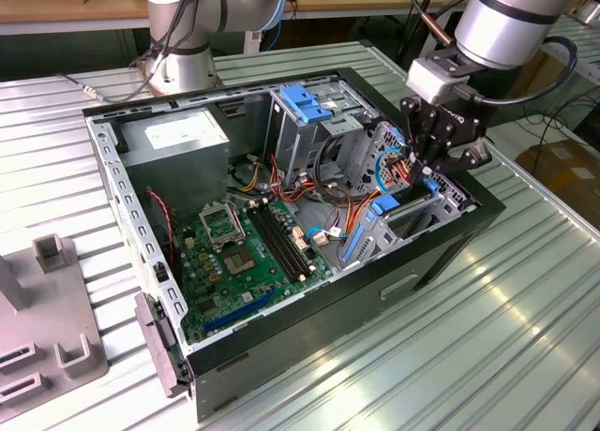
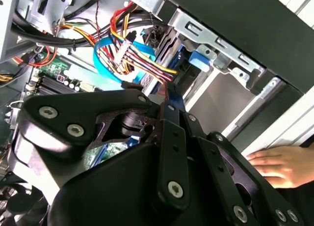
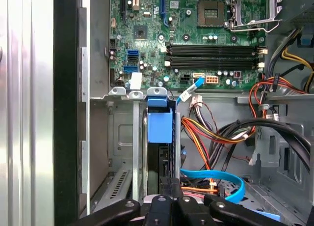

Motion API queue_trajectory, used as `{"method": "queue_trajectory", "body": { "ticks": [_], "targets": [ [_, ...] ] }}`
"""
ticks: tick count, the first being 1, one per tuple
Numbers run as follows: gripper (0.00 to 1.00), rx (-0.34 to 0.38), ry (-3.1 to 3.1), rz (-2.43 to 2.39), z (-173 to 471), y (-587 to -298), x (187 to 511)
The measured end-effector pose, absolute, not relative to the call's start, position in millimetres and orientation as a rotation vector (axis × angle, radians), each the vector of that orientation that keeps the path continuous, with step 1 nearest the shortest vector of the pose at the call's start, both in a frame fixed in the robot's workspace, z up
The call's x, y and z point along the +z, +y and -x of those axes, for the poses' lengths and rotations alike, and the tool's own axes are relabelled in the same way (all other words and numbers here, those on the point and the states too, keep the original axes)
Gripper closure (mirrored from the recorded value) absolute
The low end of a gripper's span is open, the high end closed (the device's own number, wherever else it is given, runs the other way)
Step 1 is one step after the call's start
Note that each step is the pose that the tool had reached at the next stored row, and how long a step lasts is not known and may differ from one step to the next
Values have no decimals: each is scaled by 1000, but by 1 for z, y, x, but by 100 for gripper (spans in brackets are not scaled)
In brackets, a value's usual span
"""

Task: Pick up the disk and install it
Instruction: 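Insert the second disk wire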

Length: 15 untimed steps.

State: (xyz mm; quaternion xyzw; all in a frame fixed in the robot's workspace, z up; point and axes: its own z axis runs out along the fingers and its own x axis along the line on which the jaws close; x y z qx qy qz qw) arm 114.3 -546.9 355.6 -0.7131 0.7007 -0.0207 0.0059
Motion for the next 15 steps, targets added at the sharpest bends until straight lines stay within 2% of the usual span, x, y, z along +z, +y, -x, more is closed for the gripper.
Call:
{"method": "queue_trajectory", "body": {
  "ticks": [9, 15],
  "targets": [
    [90, -65, 2193, 2232, -114, -547, 385],
    [90, -64, 2194, 2232, -114, -547, 392]
  ]
}}
